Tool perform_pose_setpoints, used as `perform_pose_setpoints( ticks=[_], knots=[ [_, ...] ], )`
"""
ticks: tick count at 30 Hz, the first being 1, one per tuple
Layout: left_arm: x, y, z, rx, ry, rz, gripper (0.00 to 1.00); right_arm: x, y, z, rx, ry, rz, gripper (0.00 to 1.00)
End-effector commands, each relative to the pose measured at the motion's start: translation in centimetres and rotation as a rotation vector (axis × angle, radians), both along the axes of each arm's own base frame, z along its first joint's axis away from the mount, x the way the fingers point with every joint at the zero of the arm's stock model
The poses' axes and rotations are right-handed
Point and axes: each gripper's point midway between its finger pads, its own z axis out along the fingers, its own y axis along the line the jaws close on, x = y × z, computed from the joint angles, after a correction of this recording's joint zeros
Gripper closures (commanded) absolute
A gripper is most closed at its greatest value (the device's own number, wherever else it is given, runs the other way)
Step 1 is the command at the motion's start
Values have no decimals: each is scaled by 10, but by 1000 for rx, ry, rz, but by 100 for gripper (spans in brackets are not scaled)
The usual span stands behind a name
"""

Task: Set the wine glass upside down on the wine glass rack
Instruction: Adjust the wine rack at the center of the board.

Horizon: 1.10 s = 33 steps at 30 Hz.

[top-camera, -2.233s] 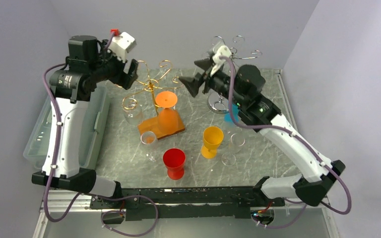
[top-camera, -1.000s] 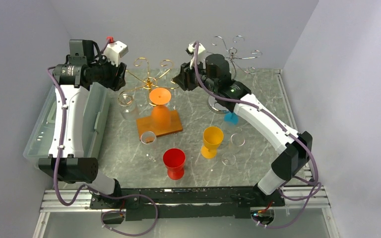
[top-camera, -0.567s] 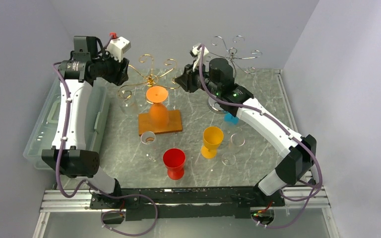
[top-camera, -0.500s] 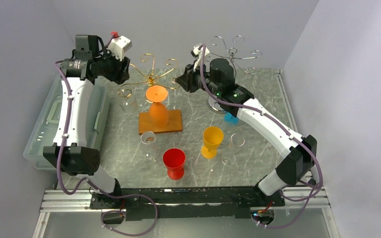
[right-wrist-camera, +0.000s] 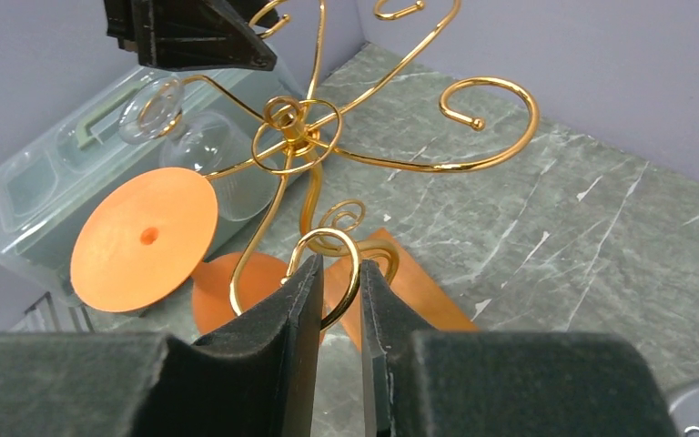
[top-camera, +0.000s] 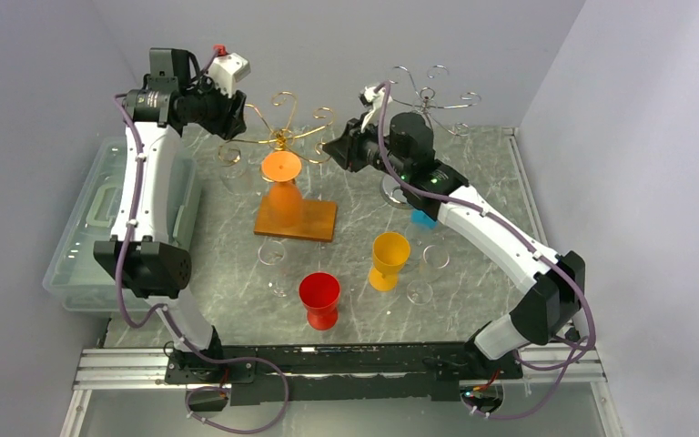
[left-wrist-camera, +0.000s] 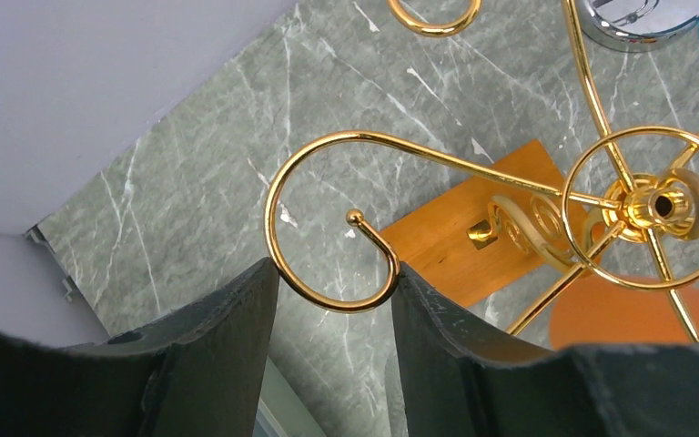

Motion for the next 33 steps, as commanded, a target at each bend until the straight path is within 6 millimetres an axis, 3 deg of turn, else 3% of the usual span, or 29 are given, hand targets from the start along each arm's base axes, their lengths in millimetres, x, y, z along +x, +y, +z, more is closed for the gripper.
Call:
perform_pose_setpoints(
  ticks=[1,11,27,33],
  knots=[
    [35,15,26,58,-145,35,47,-33,6,-20,-16,99,94,81],
    [57,-2,18,105,-163,12,48,-50,20,-25,1,148,120,80],
    [83,-24,22,176,-237,-21,50,-69,39,-41,3,205,155,79],
    [87,-34,21,182,-248,-43,51,-71,35,-43,4,211,132,74]
  ],
)
